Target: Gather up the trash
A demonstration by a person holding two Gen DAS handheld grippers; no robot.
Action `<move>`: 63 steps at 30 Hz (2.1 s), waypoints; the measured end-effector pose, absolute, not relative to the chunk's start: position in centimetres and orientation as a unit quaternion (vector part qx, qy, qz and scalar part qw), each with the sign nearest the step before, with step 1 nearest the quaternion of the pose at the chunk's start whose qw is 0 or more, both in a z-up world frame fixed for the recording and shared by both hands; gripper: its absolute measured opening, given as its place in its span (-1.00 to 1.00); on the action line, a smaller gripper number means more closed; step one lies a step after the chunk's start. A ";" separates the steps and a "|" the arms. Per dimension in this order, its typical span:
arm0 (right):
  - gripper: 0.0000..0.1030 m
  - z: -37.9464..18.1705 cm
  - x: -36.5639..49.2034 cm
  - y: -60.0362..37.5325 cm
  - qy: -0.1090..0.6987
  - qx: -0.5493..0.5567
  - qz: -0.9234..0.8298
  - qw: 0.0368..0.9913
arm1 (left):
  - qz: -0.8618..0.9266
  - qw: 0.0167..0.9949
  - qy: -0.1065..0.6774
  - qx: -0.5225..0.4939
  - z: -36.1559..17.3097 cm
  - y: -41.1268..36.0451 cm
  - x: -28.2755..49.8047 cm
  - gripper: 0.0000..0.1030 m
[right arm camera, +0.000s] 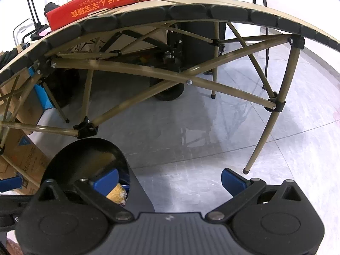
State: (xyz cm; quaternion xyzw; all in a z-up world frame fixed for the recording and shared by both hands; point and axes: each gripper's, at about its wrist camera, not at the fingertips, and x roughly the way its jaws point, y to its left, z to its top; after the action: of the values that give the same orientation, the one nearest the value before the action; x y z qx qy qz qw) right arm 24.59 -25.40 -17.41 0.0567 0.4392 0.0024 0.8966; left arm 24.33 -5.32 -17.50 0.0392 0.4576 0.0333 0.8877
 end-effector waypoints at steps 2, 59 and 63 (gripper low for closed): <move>1.00 -17.5 24.6 -25.5 0.440 0.057 0.002 0.896 | 0.033 0.887 0.459 0.041 -17.6 -5.4 24.4 1.00; 1.00 -6.3 9.2 -21.0 0.334 0.013 0.144 0.932 | 0.010 0.927 0.374 -0.004 -5.9 1.4 6.5 1.00; 1.00 -4.9 6.4 -20.8 0.322 0.007 0.156 0.934 | -0.001 0.934 0.356 0.003 -5.1 1.0 4.0 1.00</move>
State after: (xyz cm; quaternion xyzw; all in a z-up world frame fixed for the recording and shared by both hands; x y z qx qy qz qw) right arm 6.45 -20.83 -4.90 0.0075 0.3216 0.1559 0.9339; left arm 3.99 1.01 -5.14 0.0025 0.3564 -0.0013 0.9343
